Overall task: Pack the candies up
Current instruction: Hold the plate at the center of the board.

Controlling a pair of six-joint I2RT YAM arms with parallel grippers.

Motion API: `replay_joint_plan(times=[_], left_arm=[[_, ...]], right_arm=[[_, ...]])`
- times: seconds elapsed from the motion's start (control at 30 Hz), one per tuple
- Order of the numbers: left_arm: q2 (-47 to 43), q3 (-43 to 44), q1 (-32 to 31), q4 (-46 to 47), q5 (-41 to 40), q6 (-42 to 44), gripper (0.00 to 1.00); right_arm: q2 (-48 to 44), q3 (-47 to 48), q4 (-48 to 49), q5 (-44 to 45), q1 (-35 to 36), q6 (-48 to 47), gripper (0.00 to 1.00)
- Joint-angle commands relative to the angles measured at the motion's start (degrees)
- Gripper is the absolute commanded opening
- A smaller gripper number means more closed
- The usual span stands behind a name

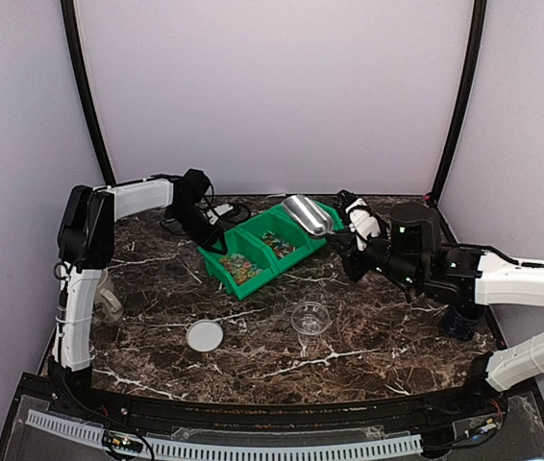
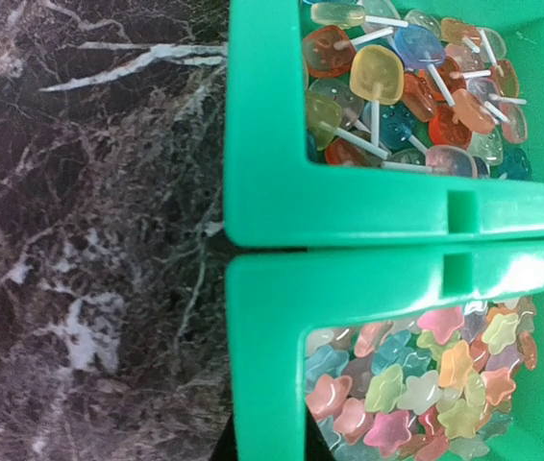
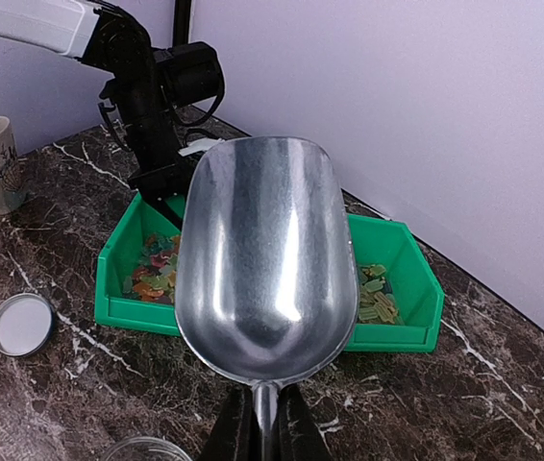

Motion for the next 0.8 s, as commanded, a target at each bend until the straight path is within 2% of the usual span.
replay_joint_plan(times=[0.0, 0.13, 0.23, 0.33, 0.57, 0.77], left_arm=[[-6.8, -7.4, -0.5, 7.1, 13.8, -11.3, 0.0], [-10.2, -16.2, -0.4, 19.8, 24.8, -20.5, 0.0], [-11.9, -23.4, -0.5, 32.0, 30.3, -30.9, 0.0], [-13.5, -27.4, -0.7, 40.9, 31.8, -38.7, 0.0], [-20.7, -28.4, -1.5, 36.4, 21.1, -35.4, 0.0], [-27.6, -31.1, -2.0, 33.5, 12.1, -36.0, 0.0]], right_arm=[[-1.7, -1.0, 4.0, 0.2, -0.4, 0.6, 0.0], [-1.9, -0.5, 4.2, -0.5, -0.4, 1.5, 0.0], [-0.3, 3.2, 0.6, -0.7, -0.4, 3.1, 0.0], [2.0, 9.3, -6.0, -1.4, -0.4, 4.8, 0.0], [6.2, 20.4, -20.9, -1.3, -0.3, 6.2, 0.0], [11.3, 32.1, -37.1, -0.3, -0.3, 4.5, 0.0]])
